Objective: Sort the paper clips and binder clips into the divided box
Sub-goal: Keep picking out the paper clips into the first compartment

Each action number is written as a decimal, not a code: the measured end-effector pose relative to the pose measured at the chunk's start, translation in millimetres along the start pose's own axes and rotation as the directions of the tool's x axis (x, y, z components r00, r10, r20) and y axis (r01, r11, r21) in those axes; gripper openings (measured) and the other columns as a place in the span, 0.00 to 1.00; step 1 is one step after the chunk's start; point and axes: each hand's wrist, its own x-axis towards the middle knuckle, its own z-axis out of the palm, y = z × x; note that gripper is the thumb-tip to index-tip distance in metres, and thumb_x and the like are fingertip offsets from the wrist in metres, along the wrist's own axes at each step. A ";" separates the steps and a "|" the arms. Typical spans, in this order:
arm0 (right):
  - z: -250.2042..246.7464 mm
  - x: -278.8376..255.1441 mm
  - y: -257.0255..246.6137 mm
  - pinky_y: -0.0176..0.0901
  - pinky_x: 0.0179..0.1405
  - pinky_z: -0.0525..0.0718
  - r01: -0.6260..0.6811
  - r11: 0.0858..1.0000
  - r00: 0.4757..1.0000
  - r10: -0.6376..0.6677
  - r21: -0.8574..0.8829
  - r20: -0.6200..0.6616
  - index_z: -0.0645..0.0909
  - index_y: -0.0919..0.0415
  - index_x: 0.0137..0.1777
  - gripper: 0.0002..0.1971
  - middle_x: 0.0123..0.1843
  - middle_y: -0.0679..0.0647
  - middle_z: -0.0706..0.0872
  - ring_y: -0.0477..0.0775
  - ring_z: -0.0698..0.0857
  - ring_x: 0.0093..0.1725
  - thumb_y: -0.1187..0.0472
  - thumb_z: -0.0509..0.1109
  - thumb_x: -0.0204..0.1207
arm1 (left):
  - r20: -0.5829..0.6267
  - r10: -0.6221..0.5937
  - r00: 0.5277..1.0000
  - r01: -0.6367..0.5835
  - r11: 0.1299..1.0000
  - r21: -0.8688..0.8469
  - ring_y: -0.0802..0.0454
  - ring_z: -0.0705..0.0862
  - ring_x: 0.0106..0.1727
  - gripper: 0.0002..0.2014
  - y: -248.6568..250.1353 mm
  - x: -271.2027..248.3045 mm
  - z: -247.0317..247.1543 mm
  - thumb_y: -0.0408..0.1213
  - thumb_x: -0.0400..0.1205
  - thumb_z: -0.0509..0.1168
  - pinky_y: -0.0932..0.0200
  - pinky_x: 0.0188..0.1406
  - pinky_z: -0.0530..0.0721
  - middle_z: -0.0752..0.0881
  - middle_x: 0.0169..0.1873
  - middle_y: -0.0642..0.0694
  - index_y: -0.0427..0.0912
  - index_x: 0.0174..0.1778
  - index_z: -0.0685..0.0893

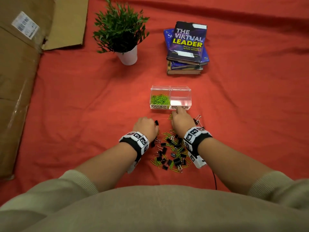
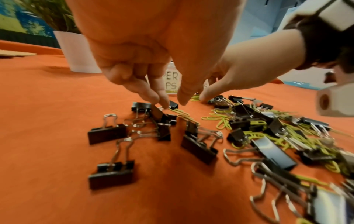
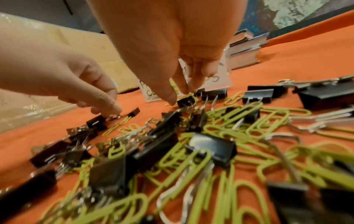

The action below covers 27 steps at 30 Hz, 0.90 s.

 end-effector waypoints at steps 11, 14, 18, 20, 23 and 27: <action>3.3 -4.3 0.0 0.53 0.61 0.75 0.019 1.000 0.994 -0.018 -0.012 0.110 0.74 0.72 0.61 0.13 0.62 0.64 0.75 0.64 0.74 0.63 0.70 0.59 0.77 | 0.073 0.048 0.996 -0.055 0.992 0.109 0.37 0.77 0.63 0.14 17.7 3.4 8.7 0.39 0.82 0.61 0.46 0.58 0.79 0.82 0.59 0.36 0.35 0.58 0.83; 0.3 -5.6 4.9 0.54 0.62 0.77 -0.007 0.998 0.979 -0.005 0.059 0.204 0.75 0.72 0.60 0.15 0.60 0.65 0.78 0.65 0.76 0.62 0.64 0.64 0.77 | 0.088 0.049 0.995 -0.056 0.995 0.083 0.37 0.77 0.64 0.14 18.8 2.7 7.0 0.37 0.81 0.61 0.46 0.59 0.78 0.81 0.59 0.35 0.34 0.58 0.82; -9.6 -11.5 18.6 0.50 0.46 0.83 -0.173 0.941 0.966 0.104 0.290 0.238 0.78 0.63 0.49 0.05 0.44 0.58 0.83 0.59 0.83 0.45 0.63 0.65 0.77 | 0.093 0.061 0.994 -0.063 0.998 0.023 0.38 0.76 0.65 0.16 17.1 3.1 7.8 0.40 0.81 0.62 0.46 0.64 0.76 0.79 0.61 0.36 0.33 0.61 0.79; -12.1 -17.0 29.6 0.47 0.39 0.86 -0.246 0.819 0.967 0.169 0.519 0.191 0.81 0.60 0.50 0.05 0.42 0.56 0.86 0.53 0.84 0.38 0.63 0.67 0.77 | 0.065 0.074 0.995 -0.069 0.994 -0.084 0.39 0.78 0.61 0.13 15.0 2.2 7.1 0.39 0.80 0.62 0.48 0.60 0.77 0.80 0.57 0.37 0.35 0.57 0.79; -17.5 -25.0 43.9 0.38 0.24 0.77 -0.282 0.634 0.959 0.202 0.720 0.198 0.81 0.55 0.55 0.09 0.42 0.57 0.88 0.47 0.77 0.27 0.66 0.66 0.78 | 0.078 0.070 0.995 -0.040 0.943 -0.330 0.41 0.82 0.48 0.06 11.8 -1.6 2.8 0.34 0.80 0.61 0.54 0.45 0.77 0.84 0.47 0.40 0.38 0.50 0.78; -23.4 -23.3 47.4 0.44 0.32 0.79 -0.328 0.470 0.938 0.267 0.820 0.222 0.82 0.56 0.46 0.09 0.40 0.58 0.87 0.54 0.80 0.35 0.68 0.62 0.79 | 0.094 0.084 0.992 -0.016 0.821 -0.571 0.49 0.79 0.37 0.06 7.6 -3.1 0.0 0.29 0.79 0.62 0.61 0.36 0.76 0.80 0.36 0.49 0.44 0.47 0.78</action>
